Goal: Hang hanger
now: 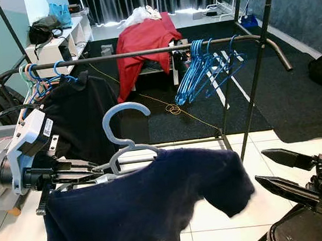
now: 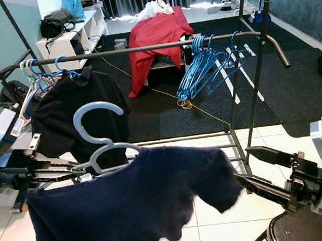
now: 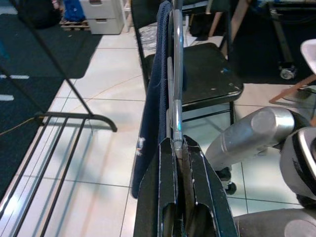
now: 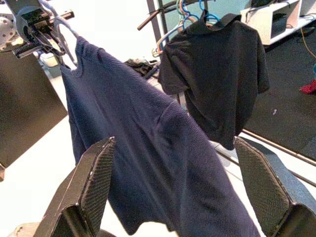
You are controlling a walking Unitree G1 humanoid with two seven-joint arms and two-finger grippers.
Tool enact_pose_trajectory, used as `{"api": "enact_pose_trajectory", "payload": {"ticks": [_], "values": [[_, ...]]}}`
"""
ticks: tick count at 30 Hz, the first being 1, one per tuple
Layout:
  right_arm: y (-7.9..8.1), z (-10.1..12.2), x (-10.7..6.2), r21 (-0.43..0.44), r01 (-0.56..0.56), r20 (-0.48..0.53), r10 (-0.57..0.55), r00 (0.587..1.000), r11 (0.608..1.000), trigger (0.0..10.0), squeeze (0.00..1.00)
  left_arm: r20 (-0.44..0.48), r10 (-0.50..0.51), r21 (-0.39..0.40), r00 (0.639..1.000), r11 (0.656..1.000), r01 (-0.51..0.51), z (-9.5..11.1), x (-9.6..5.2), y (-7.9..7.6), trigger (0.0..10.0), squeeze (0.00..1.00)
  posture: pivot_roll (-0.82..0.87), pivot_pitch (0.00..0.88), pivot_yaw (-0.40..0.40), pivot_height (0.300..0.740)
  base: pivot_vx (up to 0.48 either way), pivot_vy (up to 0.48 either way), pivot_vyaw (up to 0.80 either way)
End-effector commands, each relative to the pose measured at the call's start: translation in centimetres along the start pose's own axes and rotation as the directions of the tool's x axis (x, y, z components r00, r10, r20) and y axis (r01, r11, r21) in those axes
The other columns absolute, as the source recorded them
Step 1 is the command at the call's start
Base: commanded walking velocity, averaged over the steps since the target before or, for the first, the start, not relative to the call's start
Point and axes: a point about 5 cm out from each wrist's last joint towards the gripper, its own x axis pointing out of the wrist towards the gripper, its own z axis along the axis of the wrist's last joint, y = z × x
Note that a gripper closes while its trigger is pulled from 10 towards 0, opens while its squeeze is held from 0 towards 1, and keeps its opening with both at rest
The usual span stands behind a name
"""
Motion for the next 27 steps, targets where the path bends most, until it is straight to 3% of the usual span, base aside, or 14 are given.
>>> {"api": "enact_pose_trajectory", "payload": {"ticks": [1, 9, 13, 14, 27], "values": [[0.1, -0.1, 0.1, -0.004, -0.019, -0.016, 0.019, 1.000, 1.000, 10.0, 0.00, 0.007, -0.015, 0.031, 1.000, 0.999, 0.015, 1.0, -0.3, -0.1, 10.0, 0.00, -0.13, 0.000, 0.029, 0.740, 0.000, 0.000, 0.00], [-0.1, -2.6, 0.5, -0.001, -0.004, -0.195, 0.004, 0.981, 1.000, 10.0, 0.00, 0.018, -0.043, 0.047, 0.999, 0.998, 0.042, 1.5, 0.0, -0.4, 10.0, 0.00, -0.13, 0.000, 0.027, 0.740, 0.000, 0.000, 0.00], [-0.2, -2.8, 0.7, -0.001, -0.007, -0.202, 0.006, 0.979, 1.000, 9.7, 0.00, 0.020, -0.061, 0.059, 0.998, 0.996, 0.060, 2.0, 0.1, -0.5, 10.0, 0.00, -0.13, 0.000, 0.027, 0.740, 0.000, 0.000, 0.00], [-0.4, -2.5, 0.9, -0.009, 0.001, -0.185, -0.003, 0.983, 1.000, 0.0, 0.00, 0.021, -0.068, 0.062, 0.997, 0.996, 0.066, 2.1, 0.1, -0.5, 10.0, 0.00, -0.13, 0.000, 0.027, 0.740, 0.000, 0.000, 0.00], [-1.0, -0.9, 0.9, -0.036, 0.038, -0.071, -0.041, 0.997, 0.999, 0.0, 0.00, 0.004, -0.055, 0.050, 0.998, 0.997, 0.055, 1.7, 0.2, -0.4, 10.0, 0.00, -0.13, 0.000, 0.030, 0.740, 0.000, 0.000, 0.00]]}}
